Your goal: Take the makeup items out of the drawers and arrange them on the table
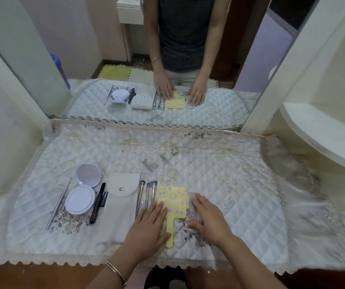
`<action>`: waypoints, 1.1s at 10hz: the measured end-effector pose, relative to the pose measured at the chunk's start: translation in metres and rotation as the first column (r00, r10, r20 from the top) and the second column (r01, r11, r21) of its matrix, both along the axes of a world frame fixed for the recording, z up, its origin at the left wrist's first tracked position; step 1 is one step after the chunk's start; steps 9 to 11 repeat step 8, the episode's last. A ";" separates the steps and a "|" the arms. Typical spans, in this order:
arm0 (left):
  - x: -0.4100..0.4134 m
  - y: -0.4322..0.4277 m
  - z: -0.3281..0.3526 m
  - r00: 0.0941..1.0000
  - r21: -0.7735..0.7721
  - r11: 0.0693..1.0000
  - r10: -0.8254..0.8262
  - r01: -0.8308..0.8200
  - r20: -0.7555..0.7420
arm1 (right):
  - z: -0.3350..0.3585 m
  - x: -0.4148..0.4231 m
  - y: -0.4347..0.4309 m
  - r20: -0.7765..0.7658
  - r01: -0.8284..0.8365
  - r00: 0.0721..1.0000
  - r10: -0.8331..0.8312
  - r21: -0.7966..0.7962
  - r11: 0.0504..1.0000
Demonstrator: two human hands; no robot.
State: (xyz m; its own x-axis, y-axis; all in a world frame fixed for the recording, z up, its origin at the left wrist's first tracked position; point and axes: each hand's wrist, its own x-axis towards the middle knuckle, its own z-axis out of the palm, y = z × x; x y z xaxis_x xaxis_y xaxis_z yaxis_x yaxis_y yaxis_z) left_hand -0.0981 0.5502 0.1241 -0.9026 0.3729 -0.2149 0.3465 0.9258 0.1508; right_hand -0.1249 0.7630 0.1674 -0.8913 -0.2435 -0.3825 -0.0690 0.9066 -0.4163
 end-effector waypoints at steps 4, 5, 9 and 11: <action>-0.005 -0.008 0.010 0.995 0.085 0.996 -0.034 0.042 -0.096 | -0.004 0.035 -0.012 -0.083 0.200 0.974 -0.211 -0.122 0.972; -0.005 -0.016 0.002 0.966 0.140 0.989 -0.019 0.057 -0.258 | -0.007 0.051 -0.015 -0.109 0.261 0.953 -0.281 -0.166 0.951; 0.007 -0.030 0.021 0.991 0.278 0.960 0.008 0.031 -0.137 | 0.003 0.062 -0.001 -0.039 0.332 0.933 -0.357 -0.286 0.899; 0.007 -0.030 0.021 0.991 0.278 0.960 0.008 0.031 -0.137 | 0.003 0.062 -0.001 -0.039 0.332 0.933 -0.357 -0.286 0.899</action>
